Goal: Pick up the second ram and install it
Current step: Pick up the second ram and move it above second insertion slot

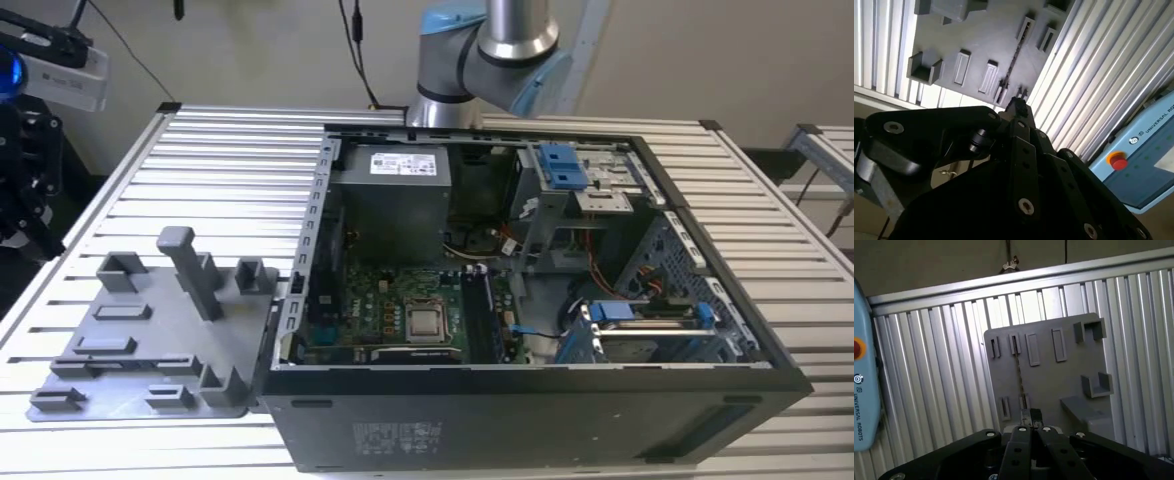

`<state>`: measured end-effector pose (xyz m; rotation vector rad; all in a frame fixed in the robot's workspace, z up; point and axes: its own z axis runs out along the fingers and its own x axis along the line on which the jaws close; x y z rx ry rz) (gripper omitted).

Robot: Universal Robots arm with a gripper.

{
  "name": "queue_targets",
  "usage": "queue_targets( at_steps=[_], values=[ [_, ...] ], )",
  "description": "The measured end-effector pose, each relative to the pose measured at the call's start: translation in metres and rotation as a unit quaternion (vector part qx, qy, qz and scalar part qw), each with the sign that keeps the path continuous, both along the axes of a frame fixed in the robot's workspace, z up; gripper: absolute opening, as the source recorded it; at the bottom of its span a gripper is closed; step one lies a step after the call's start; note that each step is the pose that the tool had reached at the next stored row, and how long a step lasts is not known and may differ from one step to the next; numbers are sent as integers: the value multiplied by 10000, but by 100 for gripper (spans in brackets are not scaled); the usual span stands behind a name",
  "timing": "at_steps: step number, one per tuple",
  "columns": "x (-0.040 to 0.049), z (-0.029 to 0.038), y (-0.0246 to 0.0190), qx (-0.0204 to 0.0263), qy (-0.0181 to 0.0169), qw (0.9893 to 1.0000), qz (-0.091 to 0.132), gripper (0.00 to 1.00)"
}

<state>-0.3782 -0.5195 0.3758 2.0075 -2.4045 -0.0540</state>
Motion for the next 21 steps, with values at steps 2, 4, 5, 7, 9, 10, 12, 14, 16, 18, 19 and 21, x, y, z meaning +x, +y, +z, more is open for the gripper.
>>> queue_targets(
  at_steps=[2,4,5,7,9,10,12,14,16,18,19,21],
  values=[
    [0,0,0,0,0,10000,0,11],
    [0,1,-1,0,0,10000,1,11],
    [0,0,-1,0,0,10000,1,12],
    [-1,0,-1,0,0,10000,1,18],
    [-1,0,-1,0,0,10000,1,30],
    [-2,0,-1,0,0,10000,1,30],
    [-2,0,-1,0,0,10000,2,36],
    [-2,0,-1,0,0,10000,2,42],
    [-4,-7,-1,4,0,10000,1,42],
    [-9,-23,-1,26,1,10000,3,42],
    [-13,-36,-1,38,0,10000,7,42],
    [-15,-69,-1,41,0,10000,20,42]
  ],
)
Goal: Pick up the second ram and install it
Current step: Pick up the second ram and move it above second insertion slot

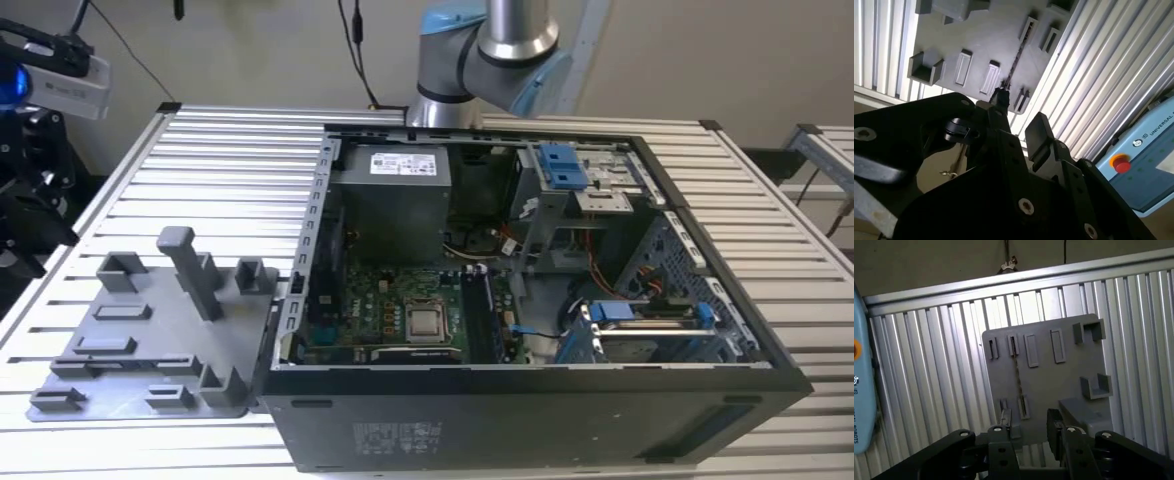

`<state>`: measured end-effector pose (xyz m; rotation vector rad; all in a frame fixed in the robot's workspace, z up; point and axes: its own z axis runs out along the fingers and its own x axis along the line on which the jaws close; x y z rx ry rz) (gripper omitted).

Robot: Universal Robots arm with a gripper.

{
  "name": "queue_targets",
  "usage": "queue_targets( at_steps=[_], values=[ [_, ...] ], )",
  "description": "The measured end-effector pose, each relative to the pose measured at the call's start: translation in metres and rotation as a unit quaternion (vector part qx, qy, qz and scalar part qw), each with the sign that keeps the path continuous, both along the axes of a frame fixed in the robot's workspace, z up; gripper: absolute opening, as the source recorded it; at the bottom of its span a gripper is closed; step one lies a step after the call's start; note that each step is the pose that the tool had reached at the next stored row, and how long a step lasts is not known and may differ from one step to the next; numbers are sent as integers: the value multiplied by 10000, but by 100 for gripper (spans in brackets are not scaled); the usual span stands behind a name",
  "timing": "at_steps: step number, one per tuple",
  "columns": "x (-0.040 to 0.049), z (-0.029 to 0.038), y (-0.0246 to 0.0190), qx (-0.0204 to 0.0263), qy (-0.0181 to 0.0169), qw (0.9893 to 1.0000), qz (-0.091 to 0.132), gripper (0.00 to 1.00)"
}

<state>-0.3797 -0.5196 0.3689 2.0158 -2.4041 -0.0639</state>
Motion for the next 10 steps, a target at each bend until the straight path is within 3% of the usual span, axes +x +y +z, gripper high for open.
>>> queue_targets(
  at_steps=[10],
  values=[
    [-11,-152,0,0,-2,9995,309,42]
  ],
)
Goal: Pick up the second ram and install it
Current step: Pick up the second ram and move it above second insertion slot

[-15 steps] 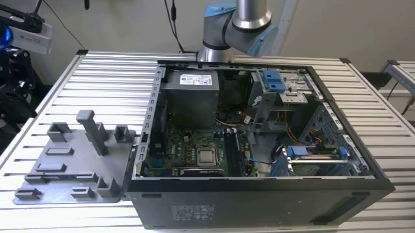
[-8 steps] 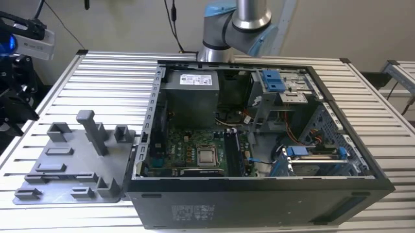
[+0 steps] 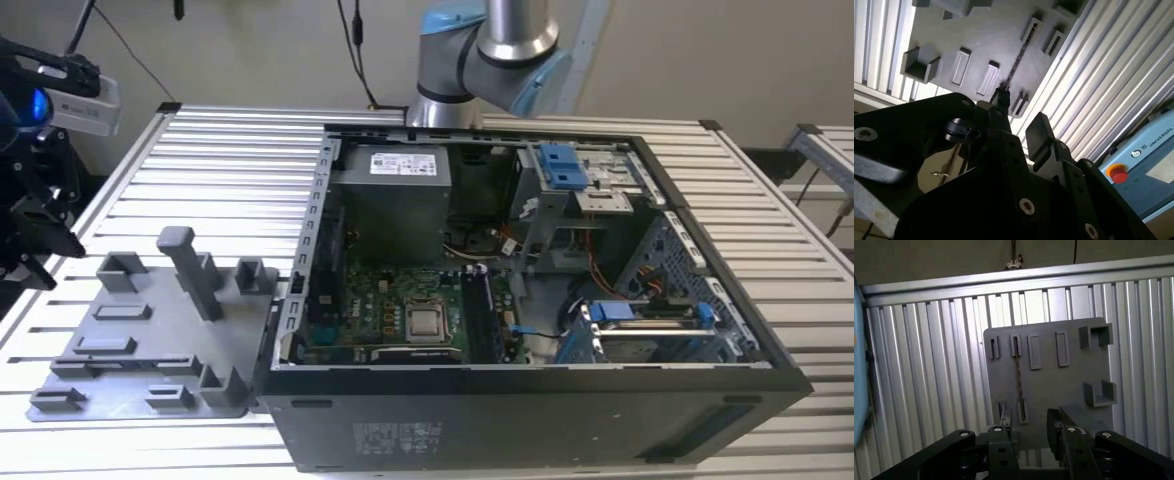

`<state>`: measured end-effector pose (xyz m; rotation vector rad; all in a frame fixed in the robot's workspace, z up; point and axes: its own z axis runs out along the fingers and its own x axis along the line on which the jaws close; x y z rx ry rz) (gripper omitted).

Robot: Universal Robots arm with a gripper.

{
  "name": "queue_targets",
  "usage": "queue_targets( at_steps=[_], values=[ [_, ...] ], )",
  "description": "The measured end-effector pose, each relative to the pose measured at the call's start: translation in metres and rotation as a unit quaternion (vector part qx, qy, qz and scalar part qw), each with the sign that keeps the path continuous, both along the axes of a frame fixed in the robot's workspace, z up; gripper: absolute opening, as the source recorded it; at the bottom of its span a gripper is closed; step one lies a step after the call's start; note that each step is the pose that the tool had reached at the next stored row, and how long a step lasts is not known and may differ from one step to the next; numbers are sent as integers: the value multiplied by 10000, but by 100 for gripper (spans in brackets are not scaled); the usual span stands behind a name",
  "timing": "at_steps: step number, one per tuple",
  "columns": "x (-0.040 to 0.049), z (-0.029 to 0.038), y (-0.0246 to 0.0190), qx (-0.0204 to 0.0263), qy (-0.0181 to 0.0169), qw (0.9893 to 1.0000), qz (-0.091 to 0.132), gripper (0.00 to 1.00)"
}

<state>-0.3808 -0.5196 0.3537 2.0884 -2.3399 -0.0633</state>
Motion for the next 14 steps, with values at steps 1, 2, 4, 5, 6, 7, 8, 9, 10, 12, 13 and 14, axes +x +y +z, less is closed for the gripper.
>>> queue_targets(
  at_steps=[1,2,4,5,6,7,8,9,10,12,13,14],
  values=[
    [-1,-11,0,0,0,10000,21,42],
    [-1,-23,0,0,0,10000,42,42],
    [-3,-46,0,0,0,10000,83,42],
    [-4,-57,0,0,0,9999,103,42],
    [-5,-68,0,0,0,9999,122,42],
    [-6,-79,0,0,0,9999,140,42],
    [-6,-90,0,0,0,9999,158,42],
    [-7,-100,0,0,0,9998,175,42],
    [-8,-111,0,0,0,9998,192,42],
    [-9,-131,0,0,0,9997,226,42],
    [-10,-140,0,0,0,9997,245,42],
    [-11,-150,0,0,0,9997,262,42]
  ],
)
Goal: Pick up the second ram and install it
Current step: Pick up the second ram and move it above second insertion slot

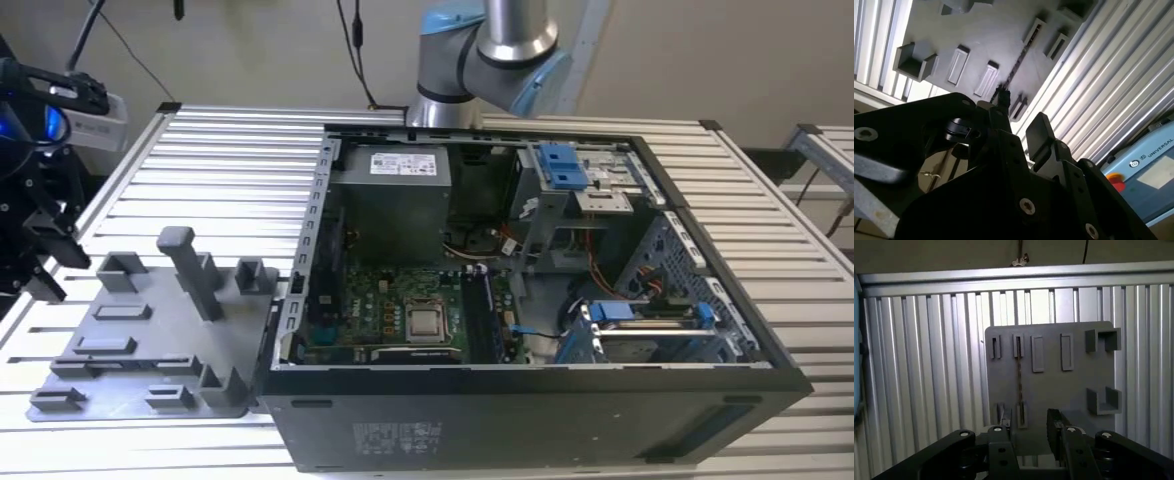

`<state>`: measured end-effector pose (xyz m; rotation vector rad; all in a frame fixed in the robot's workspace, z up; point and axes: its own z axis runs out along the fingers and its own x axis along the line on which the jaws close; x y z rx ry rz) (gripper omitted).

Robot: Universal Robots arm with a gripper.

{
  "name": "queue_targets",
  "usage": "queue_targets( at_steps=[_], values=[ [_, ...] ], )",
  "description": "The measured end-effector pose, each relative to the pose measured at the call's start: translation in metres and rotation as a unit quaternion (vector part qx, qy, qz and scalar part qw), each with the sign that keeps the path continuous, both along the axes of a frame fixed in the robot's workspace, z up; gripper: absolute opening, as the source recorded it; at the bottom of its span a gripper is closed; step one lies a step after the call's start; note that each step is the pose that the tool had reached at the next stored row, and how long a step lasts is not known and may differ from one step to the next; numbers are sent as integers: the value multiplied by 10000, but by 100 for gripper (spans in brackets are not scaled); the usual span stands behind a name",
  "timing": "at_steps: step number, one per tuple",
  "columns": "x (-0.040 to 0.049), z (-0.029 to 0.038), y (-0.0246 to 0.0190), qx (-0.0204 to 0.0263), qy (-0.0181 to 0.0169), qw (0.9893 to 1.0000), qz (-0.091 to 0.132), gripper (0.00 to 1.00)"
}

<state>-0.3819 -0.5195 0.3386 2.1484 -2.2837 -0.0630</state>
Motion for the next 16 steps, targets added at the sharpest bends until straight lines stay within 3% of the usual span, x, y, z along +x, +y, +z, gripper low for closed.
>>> queue_targets(
  at_steps=[16],
  values=[
    [-18,-109,0,0,0,9999,140,42]
  ],
)
